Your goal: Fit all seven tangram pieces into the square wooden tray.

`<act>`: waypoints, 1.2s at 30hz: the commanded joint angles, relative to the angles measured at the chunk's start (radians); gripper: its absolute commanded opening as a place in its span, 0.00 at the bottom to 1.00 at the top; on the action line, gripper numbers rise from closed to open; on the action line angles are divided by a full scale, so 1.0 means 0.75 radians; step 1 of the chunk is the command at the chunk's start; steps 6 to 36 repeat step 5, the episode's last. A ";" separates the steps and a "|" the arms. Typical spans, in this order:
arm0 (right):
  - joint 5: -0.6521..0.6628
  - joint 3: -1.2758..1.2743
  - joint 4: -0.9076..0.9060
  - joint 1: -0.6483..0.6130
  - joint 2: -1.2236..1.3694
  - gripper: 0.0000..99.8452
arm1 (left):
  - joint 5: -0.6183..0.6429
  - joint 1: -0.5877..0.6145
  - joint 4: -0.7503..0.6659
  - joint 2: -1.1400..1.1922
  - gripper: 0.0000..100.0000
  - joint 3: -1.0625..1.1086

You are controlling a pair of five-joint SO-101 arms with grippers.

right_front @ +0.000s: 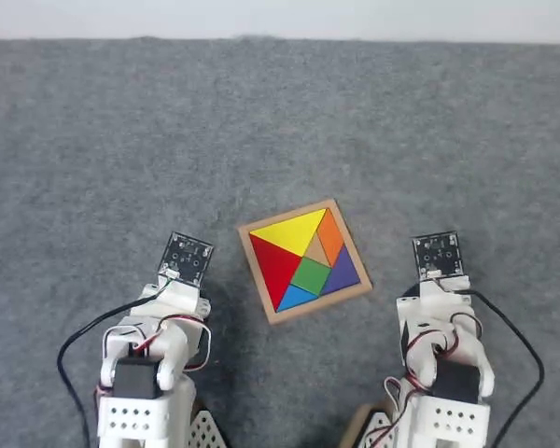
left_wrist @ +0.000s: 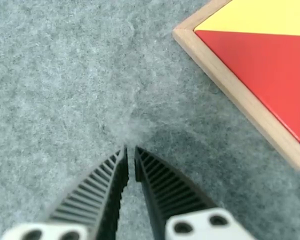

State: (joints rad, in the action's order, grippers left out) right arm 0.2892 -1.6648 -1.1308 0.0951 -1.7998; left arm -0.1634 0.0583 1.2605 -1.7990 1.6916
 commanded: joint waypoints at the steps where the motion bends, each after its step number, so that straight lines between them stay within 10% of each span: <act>1: 0.020 -0.025 -0.011 0.009 -0.011 0.01 | -0.010 0.006 0.004 -0.023 0.02 -0.013; 36: 0.020 -0.025 -0.011 0.009 -0.011 0.01 | -0.010 0.006 0.004 -0.023 0.02 -0.013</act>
